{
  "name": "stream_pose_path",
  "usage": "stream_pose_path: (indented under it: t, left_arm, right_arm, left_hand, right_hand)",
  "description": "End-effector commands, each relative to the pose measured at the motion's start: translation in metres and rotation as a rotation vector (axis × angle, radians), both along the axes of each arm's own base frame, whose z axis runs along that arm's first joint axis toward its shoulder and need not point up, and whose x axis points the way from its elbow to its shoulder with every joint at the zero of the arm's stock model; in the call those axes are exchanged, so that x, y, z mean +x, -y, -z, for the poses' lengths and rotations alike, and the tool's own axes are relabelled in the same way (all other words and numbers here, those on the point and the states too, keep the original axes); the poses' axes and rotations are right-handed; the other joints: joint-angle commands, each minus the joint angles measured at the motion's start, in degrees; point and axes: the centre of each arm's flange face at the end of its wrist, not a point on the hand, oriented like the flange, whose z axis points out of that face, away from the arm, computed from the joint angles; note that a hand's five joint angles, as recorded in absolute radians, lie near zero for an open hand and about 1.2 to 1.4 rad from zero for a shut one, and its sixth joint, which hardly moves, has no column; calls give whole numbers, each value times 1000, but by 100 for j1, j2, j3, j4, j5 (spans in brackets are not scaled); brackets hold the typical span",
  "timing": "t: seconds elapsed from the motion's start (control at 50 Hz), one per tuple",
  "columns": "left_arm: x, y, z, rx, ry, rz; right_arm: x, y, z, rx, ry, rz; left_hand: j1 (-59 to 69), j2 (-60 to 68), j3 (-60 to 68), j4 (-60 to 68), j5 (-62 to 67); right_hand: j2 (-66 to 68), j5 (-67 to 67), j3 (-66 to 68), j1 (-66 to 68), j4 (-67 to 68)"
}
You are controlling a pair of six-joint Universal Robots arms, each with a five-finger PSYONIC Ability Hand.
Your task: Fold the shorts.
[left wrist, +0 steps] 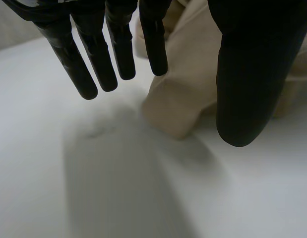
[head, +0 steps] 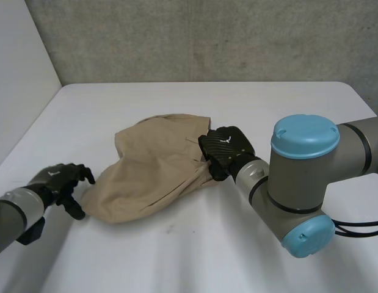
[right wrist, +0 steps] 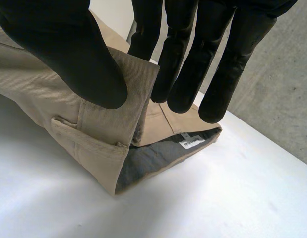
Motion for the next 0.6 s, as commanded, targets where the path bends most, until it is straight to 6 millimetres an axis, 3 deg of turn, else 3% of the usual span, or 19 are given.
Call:
stream_pose_path:
  t: [0.02,0.16,0.2,0.22,0.26,0.36,0.38,0.44,0.46,0.5,0.52,0.54,0.6]
  left_arm:
    - [-11,-5,9,35,2,42]
    - [-13,-2,8,16,-5,41]
    - [-12,1,7,2,-10,37]
    - [-14,6,7,-16,-18,34]
    - [-15,10,7,-36,-33,28]
    - [-27,18,-13,-113,-92,33]
    - [-32,19,-35,-178,-112,45]
    - [-37,14,-73,-291,-143,63]
    - [-39,8,-98,-366,-158,73]
    - [-40,1,-122,-440,-173,85]
    - [-41,-4,-133,-476,-178,90]
    - [-41,-14,-154,-546,-187,101]
    - [-41,-29,-175,-616,-200,115]
  right_arm:
    - [-1,2,2,4,-3,6]
    - [-4,3,3,9,-7,16]
    - [-6,3,3,12,-8,20]
    - [-7,3,3,13,-9,22]
    - [-8,4,0,9,-7,26]
    - [-17,7,-24,-31,14,46]
    - [-18,8,-30,-43,22,51]
    - [-27,11,-58,-94,53,70]
    - [-30,11,-66,-110,62,75]
    - [-36,11,-83,-148,84,85]
    - [-41,9,-100,-185,105,94]
    - [-44,7,-109,-202,116,99]
    - [-56,1,-132,-239,125,111]
  left_hand:
    - [171,238,233,306,350]
    - [607,673,668,741,785]
    - [1629,1695,1690,1763,1807]
    - [3483,3550,3545,3617,3662]
    - [5175,5242,5236,5309,5354]
    - [5182,5249,5243,5316,5361]
    - [5182,5249,5243,5316,5361]
    - [5182,5249,5243,5316,5361]
    - [5182,5249,5243,5316,5361]
    - [5182,5249,5243,5316,5361]
    - [5182,5249,5243,5316,5361]
    - [5182,5249,5243,5316,5361]
    - [5182,5249,5243,5316,5361]
  right_hand:
    - [1262,1339,1253,2493,1196]
    - [1262,1339,1253,2493,1196]
    - [1262,1339,1253,2493,1196]
    - [1262,1339,1253,2493,1196]
    - [1262,1339,1253,2493,1196]
    - [1262,1339,1253,2493,1196]
    - [1262,1339,1253,2493,1196]
    - [1262,1339,1253,2493,1196]
    - [1262,1339,1253,2493,1196]
    - [1262,1339,1253,2493,1196]
    - [1262,1339,1253,2493,1196]
    - [1262,1339,1253,2493,1196]
    - [1262,1339,1253,2493,1196]
